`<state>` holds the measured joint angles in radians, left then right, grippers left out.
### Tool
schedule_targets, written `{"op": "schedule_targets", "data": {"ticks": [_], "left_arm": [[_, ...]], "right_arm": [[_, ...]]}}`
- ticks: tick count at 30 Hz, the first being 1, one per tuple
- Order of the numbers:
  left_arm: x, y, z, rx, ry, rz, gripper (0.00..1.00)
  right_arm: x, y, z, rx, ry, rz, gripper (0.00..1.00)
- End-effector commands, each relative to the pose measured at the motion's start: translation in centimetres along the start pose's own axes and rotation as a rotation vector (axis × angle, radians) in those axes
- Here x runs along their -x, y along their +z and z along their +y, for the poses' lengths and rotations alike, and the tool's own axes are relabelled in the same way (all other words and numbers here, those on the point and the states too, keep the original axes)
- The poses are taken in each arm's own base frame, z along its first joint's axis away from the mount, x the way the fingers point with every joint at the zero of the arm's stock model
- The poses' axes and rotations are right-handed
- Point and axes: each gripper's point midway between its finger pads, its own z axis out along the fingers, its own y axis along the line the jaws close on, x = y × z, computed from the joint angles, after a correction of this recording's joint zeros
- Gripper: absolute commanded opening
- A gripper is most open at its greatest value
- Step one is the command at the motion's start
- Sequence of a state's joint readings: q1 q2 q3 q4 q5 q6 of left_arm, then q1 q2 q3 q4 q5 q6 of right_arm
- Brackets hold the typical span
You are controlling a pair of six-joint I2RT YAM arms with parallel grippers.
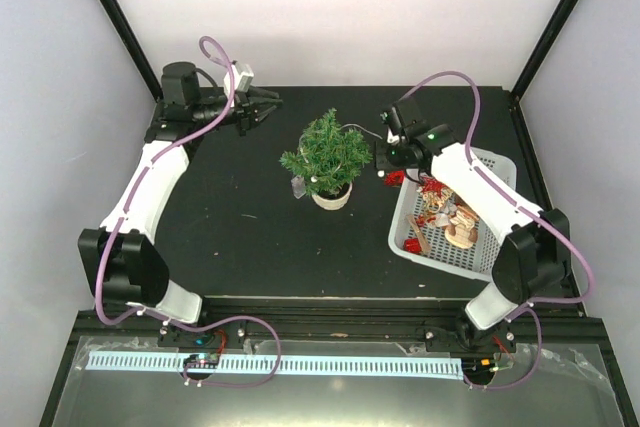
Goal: Decorate the small christmas tree
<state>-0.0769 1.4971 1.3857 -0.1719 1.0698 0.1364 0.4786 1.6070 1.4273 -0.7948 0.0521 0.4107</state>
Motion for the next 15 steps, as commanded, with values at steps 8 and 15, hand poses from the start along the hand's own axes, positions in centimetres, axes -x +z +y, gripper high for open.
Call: {"op": "schedule_targets", "data": {"ticks": [8, 15], "left_arm": [[-1.5, -1.5, -0.5, 0.091, 0.036, 0.043, 0.25], [-2.0, -1.9, -0.6, 0.127, 0.024, 0.069, 0.27]], "right_arm": [[-2.8, -4.0, 3.4, 0.047, -0.120, -0.009, 0.01], [-4.1, -5.1, 5.2, 0.104, -0.143, 0.006, 0.01]]}}
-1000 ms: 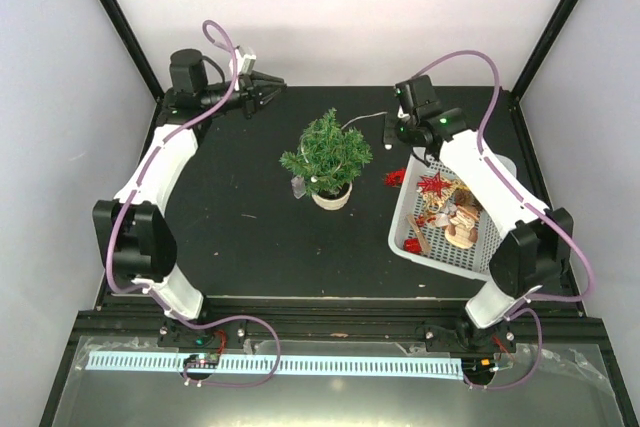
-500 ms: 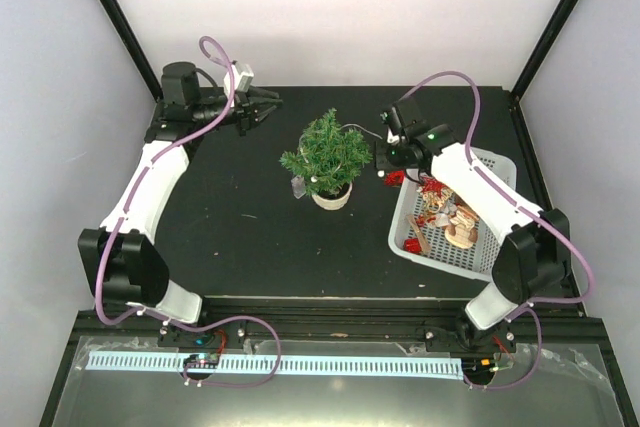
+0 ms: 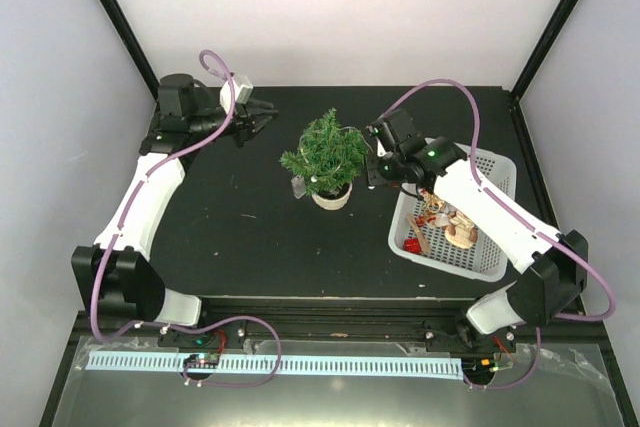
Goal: Decorate the small christmas tree
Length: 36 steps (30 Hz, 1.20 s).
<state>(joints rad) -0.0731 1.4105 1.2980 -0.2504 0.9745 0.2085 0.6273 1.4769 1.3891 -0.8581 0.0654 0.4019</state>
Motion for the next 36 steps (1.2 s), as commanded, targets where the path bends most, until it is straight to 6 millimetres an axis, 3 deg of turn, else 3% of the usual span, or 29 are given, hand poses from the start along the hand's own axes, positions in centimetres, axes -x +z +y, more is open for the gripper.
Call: {"op": "schedule_targets", "data": {"ticks": [1, 10, 29, 33, 36], "left_arm": [[0.0, -0.8, -0.2, 0.039, 0.009, 0.020, 0.28], [-1.1, -1.4, -1.0, 0.046, 0.018, 0.071, 0.28], [-2.2, -1.5, -1.1, 0.058, 0.005, 0.082, 0.28], [-2.6, -1.5, -1.2, 0.056, 0.004, 0.092, 0.28], [-3.0, -1.6, -1.4, 0.055, 0.007, 0.101, 0.28]], "right_arm": [[-1.1, -0.7, 1.4, 0.040, -0.017, 0.017, 0.01], [-2.9, 0.0, 4.7, 0.136, -0.043, 0.063, 0.01], [-2.2, -1.1, 8.8, 0.309, -0.047, 0.064, 0.05], [-1.7, -0.6, 9.2, 0.304, -0.042, 0.075, 0.13], [-1.3, -0.5, 9.4, 0.297, -0.022, 0.078, 0.26]]}}
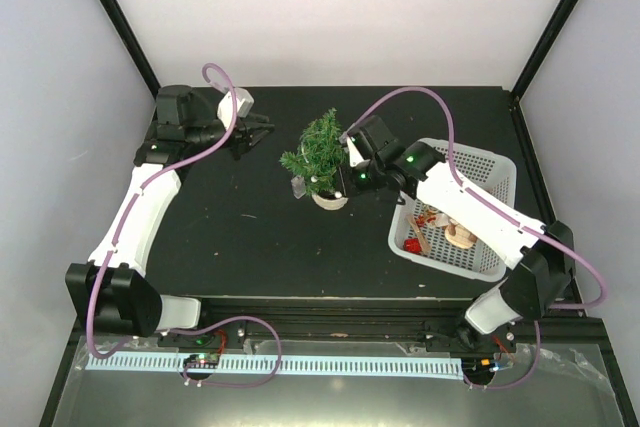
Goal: Decorate the small christmas tree
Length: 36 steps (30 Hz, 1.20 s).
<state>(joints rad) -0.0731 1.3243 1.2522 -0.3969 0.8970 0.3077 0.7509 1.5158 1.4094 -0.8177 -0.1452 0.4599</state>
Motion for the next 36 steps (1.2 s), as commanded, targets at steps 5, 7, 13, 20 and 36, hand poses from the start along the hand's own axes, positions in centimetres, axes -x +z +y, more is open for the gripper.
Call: {"op": "schedule_targets", "data": {"ticks": [5, 7, 13, 20, 36], "left_arm": [[-1.5, -0.2, -0.5, -0.004, 0.006, 0.026, 0.28], [-1.6, -0.2, -0.5, -0.004, 0.006, 0.027, 0.28], [-2.2, -0.3, -0.7, -0.004, 0.010, 0.035, 0.28], [-2.6, -0.3, -0.6, 0.005, 0.011, 0.053, 0.29], [-2.0, -6.0, -2.5, 0.205, 0.063, 0.225, 0.38]], "right_arm": [[1.3, -0.2, 0.6, -0.042, 0.033, -0.024, 0.42], [1.1, -0.2, 0.1, -0.069, 0.044, -0.022, 0.44], [0.5, -0.8, -1.3, -0.147, 0.058, -0.025, 0.45], [0.2, -1.0, -2.2, -0.208, 0.081, -0.015, 0.46], [-0.9, -13.0, -6.9, -0.377, 0.155, -0.330, 0.67]]}}
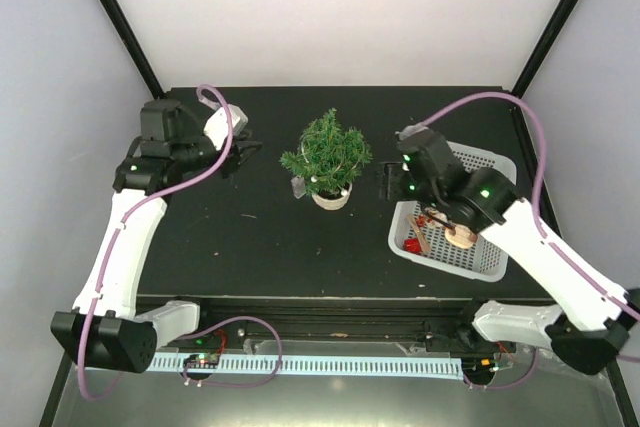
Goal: Decorate the small christmas tree
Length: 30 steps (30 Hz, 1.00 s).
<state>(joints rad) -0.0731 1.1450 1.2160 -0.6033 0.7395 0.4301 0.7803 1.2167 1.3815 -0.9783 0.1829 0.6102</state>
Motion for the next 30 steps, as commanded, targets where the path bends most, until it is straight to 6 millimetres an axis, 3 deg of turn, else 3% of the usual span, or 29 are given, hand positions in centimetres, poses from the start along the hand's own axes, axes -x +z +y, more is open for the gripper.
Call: {"op": "schedule_targets", "data": {"ticks": [1, 3, 4, 7, 12, 17, 24, 30], "left_arm": [[-1.3, -2.6, -0.4, 0.068, -0.019, 0.163, 0.48], [-2.4, -3.4, -1.7, 0.035, -0.040, 0.211, 0.69], [-3.0, -3.8, -2.6, 0.018, -0.047, 0.228, 0.70], [-4.5, -4.6, -4.2, 0.005, -0.072, 0.243, 0.70], [-5.9, -5.7, -5.0, 0.071, -0.065, 0.224, 0.73], [-5.9, -6.4, -5.9, 0.075, -0.109, 0.212, 0.73], [-5.9, -6.0, -7.2, 0.022, -0.180, 0.141, 0.72], [-5.7, -5.7, -7.8, -0.027, -0.214, 0.127, 0.72]], "right_arm": [[0.2, -1.9, -4.6, -0.192, 0.018, -0.088, 0.68], [-0.4, -1.8, -5.9, -0.232, 0.027, -0.071, 0.69], [-0.8, -1.5, -6.6, -0.247, 0.037, -0.064, 0.69], [-1.8, -0.1, -8.2, -0.234, 0.097, -0.046, 0.68], [-3.0, 2.4, -11.5, -0.211, 0.228, -0.033, 0.66], [-3.7, 2.8, -14.3, -0.273, 0.321, -0.042, 0.63], [-3.9, 3.7, -16.5, -0.274, 0.418, -0.050, 0.62], [-3.1, 9.5, -18.8, -0.166, 0.655, 0.021, 0.57]]}}
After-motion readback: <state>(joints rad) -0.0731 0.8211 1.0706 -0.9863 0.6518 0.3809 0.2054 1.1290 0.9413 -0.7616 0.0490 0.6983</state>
